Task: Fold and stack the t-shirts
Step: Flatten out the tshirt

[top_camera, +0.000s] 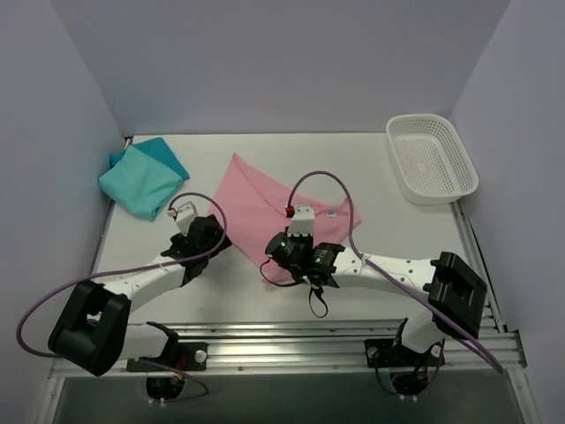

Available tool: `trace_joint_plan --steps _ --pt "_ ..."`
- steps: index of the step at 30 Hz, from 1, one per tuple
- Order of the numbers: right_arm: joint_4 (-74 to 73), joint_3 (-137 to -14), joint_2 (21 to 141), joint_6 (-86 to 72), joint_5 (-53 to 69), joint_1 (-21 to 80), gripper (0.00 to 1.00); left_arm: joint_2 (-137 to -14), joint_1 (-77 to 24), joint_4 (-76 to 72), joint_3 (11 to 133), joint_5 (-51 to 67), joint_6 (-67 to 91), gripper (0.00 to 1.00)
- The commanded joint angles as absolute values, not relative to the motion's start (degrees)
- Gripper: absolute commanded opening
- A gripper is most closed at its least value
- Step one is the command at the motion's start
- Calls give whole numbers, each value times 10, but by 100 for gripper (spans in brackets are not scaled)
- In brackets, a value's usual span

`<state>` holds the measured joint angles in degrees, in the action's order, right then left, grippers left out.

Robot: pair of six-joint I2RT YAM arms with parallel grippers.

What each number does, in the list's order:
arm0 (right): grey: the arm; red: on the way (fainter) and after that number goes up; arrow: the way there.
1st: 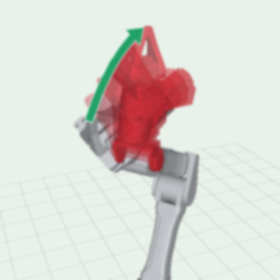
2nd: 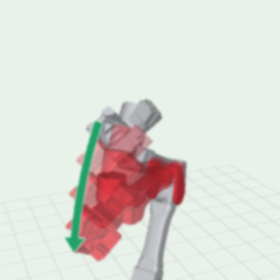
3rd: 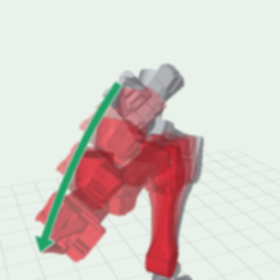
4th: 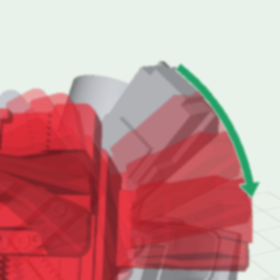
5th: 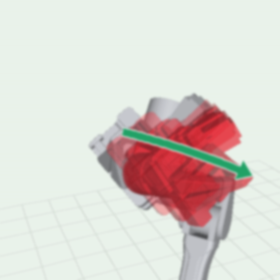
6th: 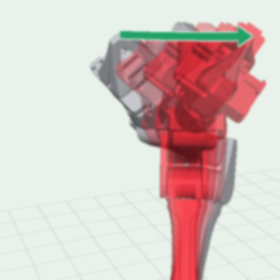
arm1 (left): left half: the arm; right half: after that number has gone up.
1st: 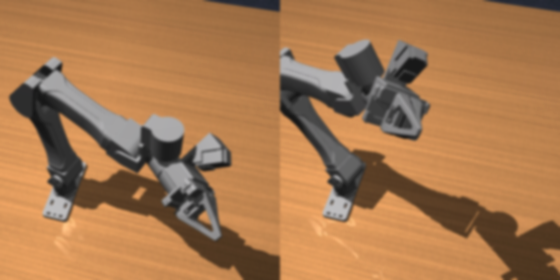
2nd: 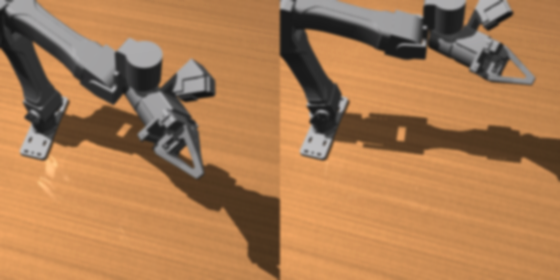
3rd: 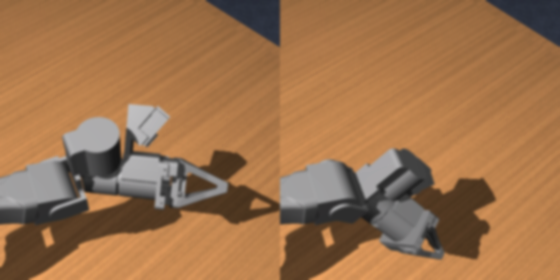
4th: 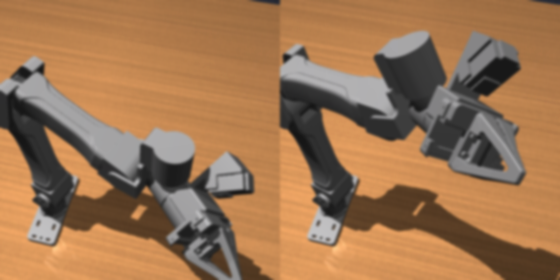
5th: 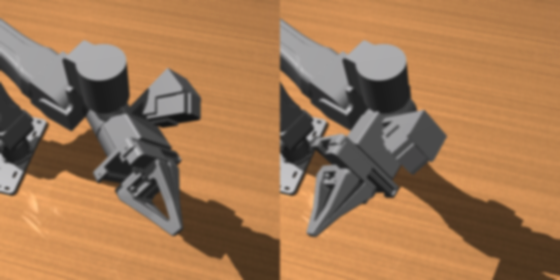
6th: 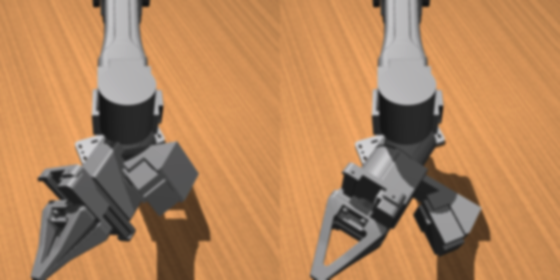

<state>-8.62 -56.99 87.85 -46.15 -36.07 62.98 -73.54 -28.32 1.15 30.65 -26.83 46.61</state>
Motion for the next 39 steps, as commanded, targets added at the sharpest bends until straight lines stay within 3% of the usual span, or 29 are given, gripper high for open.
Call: trace_joint_plan --steps 1,11,19,24,34,39 --pt "-99 -555 825 -453 -393 616 0 -745 -214 -33 330 -243 490 94" --pt "-108 -519 749 -442 -393 584 0 -821 -100 -47 407 -165 516 94" --pt "-108 -505 716 -429 -387 573 0 -914 -90 -72 423 -157 610 95" --pt "-116 -490 685 -426 -387 568 0 -854 -91 -55 375 -214 640 96" --pt "-93 -467 675 -416 -366 556 0 -617 -115 37 335 -310 575 99" --pt "-91 -468 670 -409 -363 550 0 -636 -111 43 326 -289 581 98"
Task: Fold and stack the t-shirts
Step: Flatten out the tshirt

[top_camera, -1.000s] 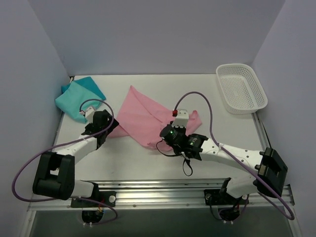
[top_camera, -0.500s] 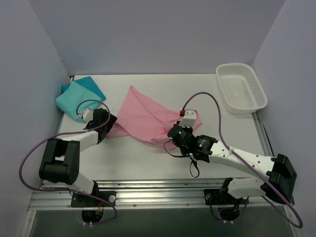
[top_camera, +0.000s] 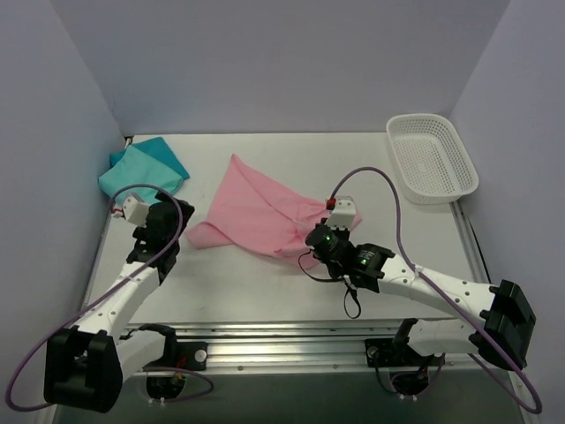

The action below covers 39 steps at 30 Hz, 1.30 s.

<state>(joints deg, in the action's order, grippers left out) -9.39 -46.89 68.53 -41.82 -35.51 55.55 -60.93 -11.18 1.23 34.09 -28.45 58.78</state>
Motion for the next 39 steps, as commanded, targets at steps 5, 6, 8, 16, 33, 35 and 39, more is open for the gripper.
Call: trace_joint_plan --steps 5,6,8,16,33,35,39 --pt "-98 -469 664 -407 -367 548 0 -698 -110 -23 298 -260 603 99" --pt "-100 -469 661 -407 -367 546 0 -717 -109 -44 294 -250 606 99" --pt "-105 -468 659 -408 -370 545 0 -736 -105 -64 289 -240 610 99" --pt "-117 -461 646 -409 -372 533 0 -825 -95 -139 285 -217 622 100" --pt "-124 -461 648 -405 -374 511 0 -881 -92 -178 299 -194 629 37" --pt "-124 -460 648 -405 -374 510 0 -880 -92 -175 299 -192 627 26" --pt "-122 -456 644 -405 -375 508 0 -882 -92 -170 305 -189 619 2"
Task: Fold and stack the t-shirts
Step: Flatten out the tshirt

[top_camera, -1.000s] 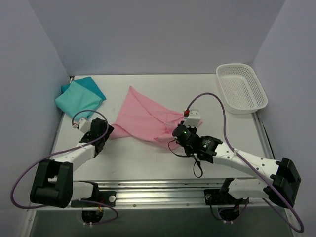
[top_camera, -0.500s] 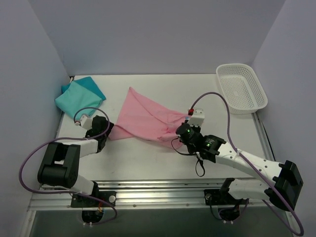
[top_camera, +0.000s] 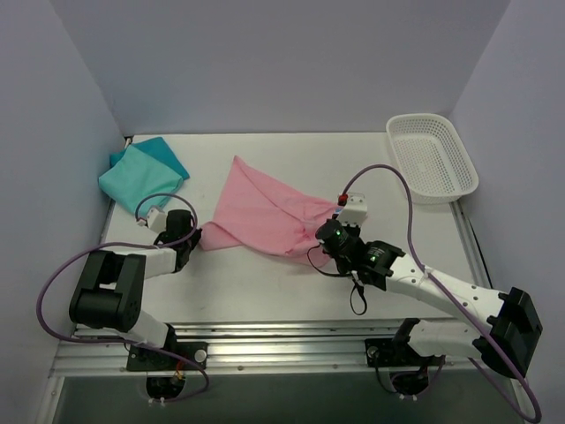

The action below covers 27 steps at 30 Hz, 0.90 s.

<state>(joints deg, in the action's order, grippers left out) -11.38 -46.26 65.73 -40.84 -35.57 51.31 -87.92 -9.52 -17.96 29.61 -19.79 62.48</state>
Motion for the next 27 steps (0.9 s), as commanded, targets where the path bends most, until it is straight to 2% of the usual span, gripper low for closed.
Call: trace_joint_plan --steps 1,10,19,23,27 --pt "-122 -454 643 -405 -374 507 0 -883 -92 -170 306 -187 618 2" --pt "-141 -467 633 -396 -388 498 0 -851 -96 -175 307 -188 574 2" --pt "-284 -610 481 -358 -447 500 0 -565 -235 102 448 -344 426 2" --pt "-258 -634 390 -278 -360 502 0 -464 -294 165 504 -343 365 2" --pt "-236 -669 326 -226 -264 501 0 -429 -347 212 568 -327 321 2"
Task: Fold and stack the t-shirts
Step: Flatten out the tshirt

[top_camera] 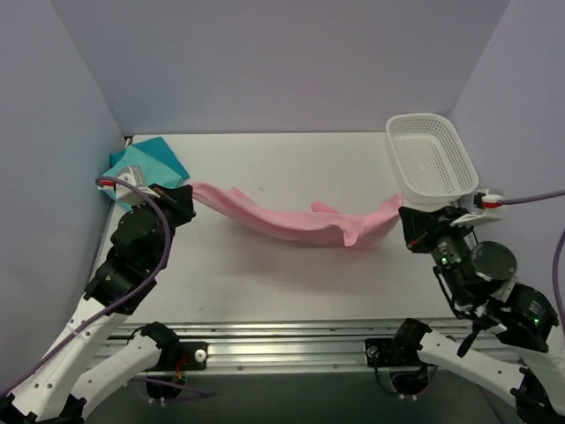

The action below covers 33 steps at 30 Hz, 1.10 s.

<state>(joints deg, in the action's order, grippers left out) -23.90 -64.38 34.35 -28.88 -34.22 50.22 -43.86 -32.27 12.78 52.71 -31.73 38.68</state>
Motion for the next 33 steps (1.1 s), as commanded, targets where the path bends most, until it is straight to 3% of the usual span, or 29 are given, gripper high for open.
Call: trace_joint_plan --steps 1,14,18,29,33 --pt "-235 -696 315 -215 -249 501 0 -424 -363 218 590 -317 314 2" --pt "-232 -912 373 -200 -210 474 0 -372 -385 235 796 -216 199 2" --pt "-237 -923 409 -212 -288 472 0 -392 -385 236 817 -246 191 2" --pt "-210 -787 573 -267 -511 475 0 -483 -384 127 659 -320 221 2" --pt "-152 -742 656 -274 -506 436 0 -574 -360 73 626 -349 226 2"
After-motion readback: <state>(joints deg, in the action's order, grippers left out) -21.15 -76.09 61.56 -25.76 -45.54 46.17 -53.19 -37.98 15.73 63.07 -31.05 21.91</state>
